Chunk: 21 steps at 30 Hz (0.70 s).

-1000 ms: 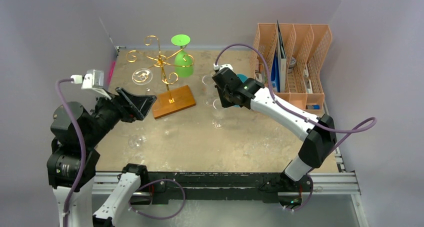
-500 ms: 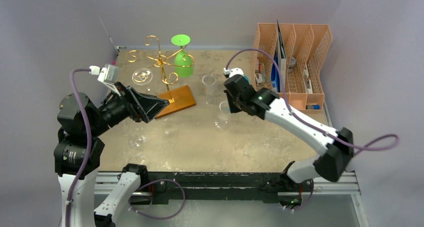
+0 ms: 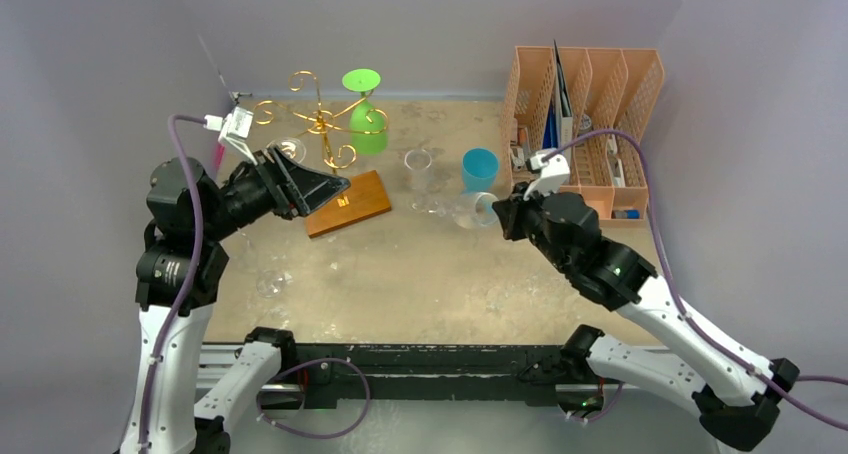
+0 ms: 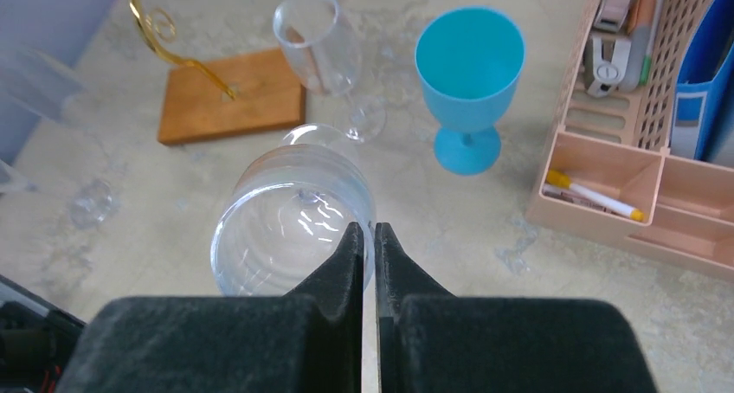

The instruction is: Place the wine glass upside down on the wine glass rack

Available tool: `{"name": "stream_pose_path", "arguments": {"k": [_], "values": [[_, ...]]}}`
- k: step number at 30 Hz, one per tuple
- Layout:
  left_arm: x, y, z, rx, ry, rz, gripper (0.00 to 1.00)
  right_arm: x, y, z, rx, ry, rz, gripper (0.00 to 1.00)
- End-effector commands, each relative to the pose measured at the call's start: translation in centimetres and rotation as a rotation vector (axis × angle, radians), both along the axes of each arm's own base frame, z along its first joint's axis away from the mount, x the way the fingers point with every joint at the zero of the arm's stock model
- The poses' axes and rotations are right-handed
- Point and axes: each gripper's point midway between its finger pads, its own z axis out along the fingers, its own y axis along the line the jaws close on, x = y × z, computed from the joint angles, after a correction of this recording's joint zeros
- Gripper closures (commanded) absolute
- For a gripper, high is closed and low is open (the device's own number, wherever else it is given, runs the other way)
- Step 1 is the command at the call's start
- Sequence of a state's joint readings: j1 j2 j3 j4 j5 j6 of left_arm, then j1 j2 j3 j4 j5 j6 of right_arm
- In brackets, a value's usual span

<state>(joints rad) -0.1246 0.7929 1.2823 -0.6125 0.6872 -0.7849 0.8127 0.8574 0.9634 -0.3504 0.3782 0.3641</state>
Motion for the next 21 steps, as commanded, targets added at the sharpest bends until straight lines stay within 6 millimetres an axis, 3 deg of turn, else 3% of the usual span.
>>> {"name": "stream_pose_path", "arguments": {"k": [1,6,12,17,21], "values": [[1.5,-0.3,0.4,-0.043,0.022,0.015,0.33,0.3,-0.6,5.5,0.177,-0.183,-0.039,1.00],[2.6,-2.5,-0.4,-0.005,0.012,-0.058,0.26,-0.4,-1.4,8.1,0.275,-0.261,-0.045,1.00],[3.4,-7.7,-1.4,0.016,0.036,-0.159,0.24,-1.1,-2.0,10.8,0.367,-0.354,-0.038,1.00],[3.6,-11.9,0.8,-0.205,0.102,-0.186,0.31,-1.2,-2.3,12.9,0.321,-0.464,-0.008,1.00],[5.1,-12.9,0.4,-0.295,0.215,-0.077,0.36,-1.7,-2.5,14.7,0.312,-0.543,0.018,1.00]]}}
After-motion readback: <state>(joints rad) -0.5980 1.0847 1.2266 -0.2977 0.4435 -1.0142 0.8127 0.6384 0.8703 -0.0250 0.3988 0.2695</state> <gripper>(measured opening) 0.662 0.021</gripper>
